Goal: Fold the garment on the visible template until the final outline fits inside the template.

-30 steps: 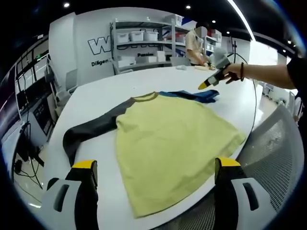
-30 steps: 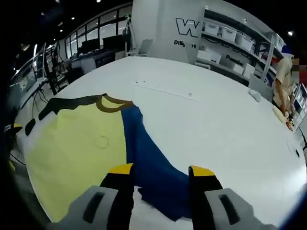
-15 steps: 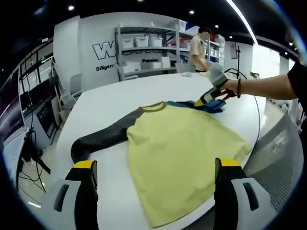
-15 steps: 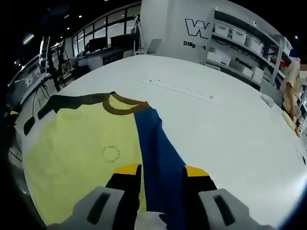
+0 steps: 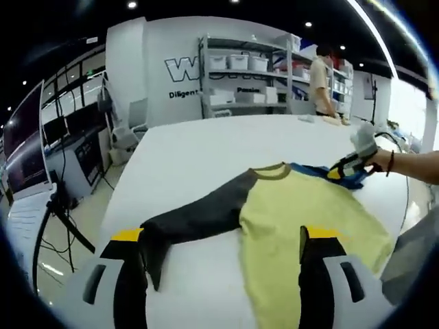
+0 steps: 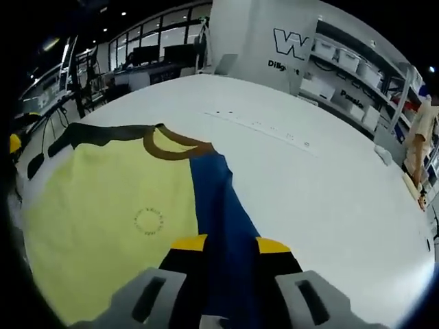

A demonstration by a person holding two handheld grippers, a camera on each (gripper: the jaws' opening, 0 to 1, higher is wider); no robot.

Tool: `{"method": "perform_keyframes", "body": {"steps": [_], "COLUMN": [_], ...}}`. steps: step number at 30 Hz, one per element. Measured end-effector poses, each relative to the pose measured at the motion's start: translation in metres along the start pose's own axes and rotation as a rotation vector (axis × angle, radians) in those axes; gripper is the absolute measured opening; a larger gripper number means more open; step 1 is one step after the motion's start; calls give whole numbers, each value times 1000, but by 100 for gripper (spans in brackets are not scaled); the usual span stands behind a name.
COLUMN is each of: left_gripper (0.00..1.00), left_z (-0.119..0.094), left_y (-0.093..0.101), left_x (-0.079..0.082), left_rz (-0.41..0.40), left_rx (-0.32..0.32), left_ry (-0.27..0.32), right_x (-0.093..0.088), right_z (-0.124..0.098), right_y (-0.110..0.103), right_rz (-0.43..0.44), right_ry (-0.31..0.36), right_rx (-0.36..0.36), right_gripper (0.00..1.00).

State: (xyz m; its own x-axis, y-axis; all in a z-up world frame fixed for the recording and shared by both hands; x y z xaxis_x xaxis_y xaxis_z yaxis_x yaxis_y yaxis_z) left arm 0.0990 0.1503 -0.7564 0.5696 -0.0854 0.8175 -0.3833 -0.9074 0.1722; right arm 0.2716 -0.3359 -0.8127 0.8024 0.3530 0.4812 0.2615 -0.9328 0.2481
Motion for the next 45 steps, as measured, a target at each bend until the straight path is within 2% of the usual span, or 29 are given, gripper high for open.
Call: {"method": "perform_keyframes", "body": {"steps": [3,4,5,8,11,13,18,22,23,27,30,31,33,34,35,37,40,41,43,45], "left_gripper": [84,83,82,78,74,70,72,70,70,65,59,58,53,51,46,36,32,29,23,19], "left_z": [0,0,0,0,0,0,-2,-2,0,5,10,15,18,25,30,37,42,50,55,58], "left_y": [0,0,1,1,0,1,-2,-7,-11,-22,-33,-43,-53,-69,-77,-92,-108,-132,-144,-154], "left_x": [0,-1,-1,-2,-2,-2,2,13,23,35,44,53,60,74,82,91,93,93,94,91], "left_rz": [3,7,9,14,11,10,-7,-14,-10,1,2,-6,-16,-63,-100,-119,-119,-134,-136,-162], "left_rx": [2,1,1,0,2,0,-3,-2,7,30,46,61,75,125,131,154,210,263,277,305], "left_ry": [-1,-4,-6,-12,-11,-13,-10,14,31,47,48,53,57,69,87,99,94,64,63,37], "right_x": [8,23,29,44,63,67,82,88,90,92,93,94,95,95,97,98,98,99,101,102], "right_z": [-4,-10,-12,-25,-26,-22,-4,4,8,14,16,16,17,17,22,24,30,33,36,38], "right_y": [1,-4,-8,-33,-66,-82,-114,-124,-128,-129,-129,-130,-131,-131,-131,-132,-129,-127,-121,-119], "right_rz": [6,-4,-24,-77,-135,-164,-191,-191,-207,-205,-207,-203,-202,-204,-244,-266,-284,-293,-309,-309], "right_ry": [40,111,139,214,281,288,303,304,299,300,297,301,302,303,304,303,301,300,296,297], "right_rx": [-16,-13,1,37,126,148,173,188,185,197,199,199,200,201,169,162,157,146,124,121], "right_gripper": [7,5,4,2,0,0,0,0,0,0,0,0,0,0,0,0,0,0,0,0]}}
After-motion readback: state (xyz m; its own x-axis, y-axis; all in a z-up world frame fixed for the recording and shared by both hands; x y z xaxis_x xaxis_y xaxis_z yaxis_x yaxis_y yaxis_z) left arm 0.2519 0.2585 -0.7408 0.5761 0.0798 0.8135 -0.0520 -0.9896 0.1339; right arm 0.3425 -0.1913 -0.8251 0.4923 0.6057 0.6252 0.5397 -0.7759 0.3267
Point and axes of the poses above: the point that each gripper's makers call its tool centre point, and the gripper's own axes: z roughly forward along the fingers, y roughly to its right, x roughly out of its top, the point moved 4 cm from there along -z, roughly backward along the fingers, and after that the axes turned 13 degrees about -z, right-handed, at the moved point
